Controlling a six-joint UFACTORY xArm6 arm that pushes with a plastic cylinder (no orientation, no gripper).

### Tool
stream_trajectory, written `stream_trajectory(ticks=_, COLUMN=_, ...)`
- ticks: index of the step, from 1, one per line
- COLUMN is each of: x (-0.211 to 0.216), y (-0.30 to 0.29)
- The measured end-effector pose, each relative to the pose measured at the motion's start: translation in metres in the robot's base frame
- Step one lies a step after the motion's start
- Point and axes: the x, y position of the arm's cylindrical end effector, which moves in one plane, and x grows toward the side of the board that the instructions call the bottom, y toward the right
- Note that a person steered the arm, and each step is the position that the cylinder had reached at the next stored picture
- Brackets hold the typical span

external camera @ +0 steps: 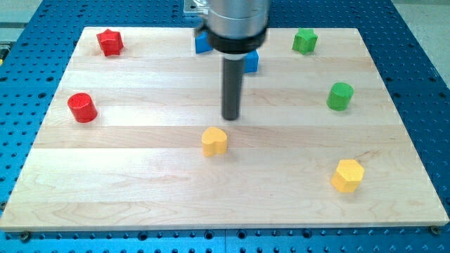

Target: Place the yellow heart at the bottom center of the board

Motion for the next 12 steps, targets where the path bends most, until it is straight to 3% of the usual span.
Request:
stream_trajectory(ticks=1, x=0.002, y=-0.059)
stream_trajectory(ticks=2, x=0.010, y=-0.079)
stream_trajectory(ticks=5, x=0.017, y=-0.026)
stream_trajectory(ticks=7, x=0.110, y=-0.014)
stream_trajectory(ticks=8, x=0.089, y=-0.016)
stream_trajectory(ticks=9, x=0.068, y=0.019)
stream_trajectory(ticks=10, x=0.082, y=0.027)
stream_trajectory(ticks=11, x=0.115, y=-0.003)
stream_trajectory(ticks=12, x=0.105, y=0.037)
